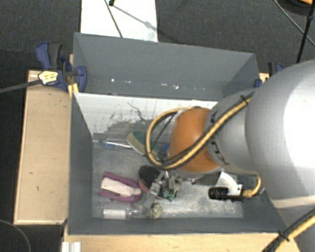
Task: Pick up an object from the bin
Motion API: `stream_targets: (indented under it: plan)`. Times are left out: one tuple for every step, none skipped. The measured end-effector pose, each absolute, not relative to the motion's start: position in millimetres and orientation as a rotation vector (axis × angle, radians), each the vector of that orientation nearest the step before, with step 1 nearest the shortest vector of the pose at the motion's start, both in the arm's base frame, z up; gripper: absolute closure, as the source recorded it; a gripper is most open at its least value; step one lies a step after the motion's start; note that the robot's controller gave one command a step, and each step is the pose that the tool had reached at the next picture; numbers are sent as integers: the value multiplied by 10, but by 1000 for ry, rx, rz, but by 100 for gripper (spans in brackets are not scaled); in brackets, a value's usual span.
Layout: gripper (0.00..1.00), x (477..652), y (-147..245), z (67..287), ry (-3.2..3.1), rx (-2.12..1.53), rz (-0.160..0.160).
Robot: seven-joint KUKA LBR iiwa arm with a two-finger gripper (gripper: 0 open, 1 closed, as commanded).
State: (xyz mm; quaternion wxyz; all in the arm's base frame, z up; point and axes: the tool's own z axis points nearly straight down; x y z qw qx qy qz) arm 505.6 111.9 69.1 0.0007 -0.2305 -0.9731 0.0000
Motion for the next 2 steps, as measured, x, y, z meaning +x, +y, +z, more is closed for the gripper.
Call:
stream_targets:
  plan:
    - [0,5064,1116,702,-3057,-729,-1]
    - [100,5060,1114,691,-3057,-730,0]
